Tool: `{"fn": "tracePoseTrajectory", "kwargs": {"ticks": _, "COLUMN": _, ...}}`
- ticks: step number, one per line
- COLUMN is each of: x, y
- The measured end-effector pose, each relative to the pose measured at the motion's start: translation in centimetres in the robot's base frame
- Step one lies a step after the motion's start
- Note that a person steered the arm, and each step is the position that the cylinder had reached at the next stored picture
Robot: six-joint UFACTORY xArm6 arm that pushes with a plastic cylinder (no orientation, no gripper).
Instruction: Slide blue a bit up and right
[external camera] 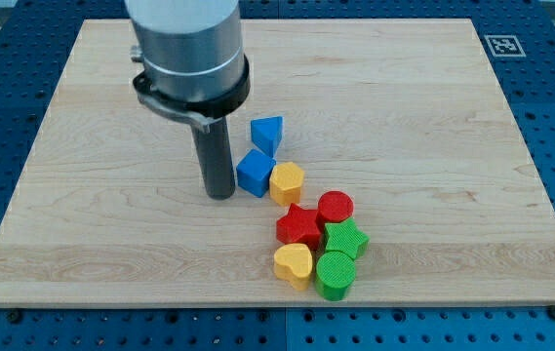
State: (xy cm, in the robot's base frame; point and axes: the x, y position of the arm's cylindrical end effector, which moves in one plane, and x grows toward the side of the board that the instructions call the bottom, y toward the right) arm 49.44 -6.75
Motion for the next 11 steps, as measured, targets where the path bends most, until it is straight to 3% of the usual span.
{"fn": "tracePoseTrajectory", "kwargs": {"ticks": 1, "x": -3.4, "y": 0.6}}
{"fn": "tracePoseTrajectory", "kwargs": {"ticks": 3, "x": -5.7, "y": 4.1}}
{"fn": "tracePoseTrajectory", "kwargs": {"ticks": 5, "x": -1.9, "y": -2.5}}
{"fn": "tracePoseTrajectory", "kwargs": {"ticks": 7, "x": -0.1, "y": 0.6}}
{"fn": "tracePoseTrajectory", "kwargs": {"ticks": 11, "x": -3.0, "y": 7.0}}
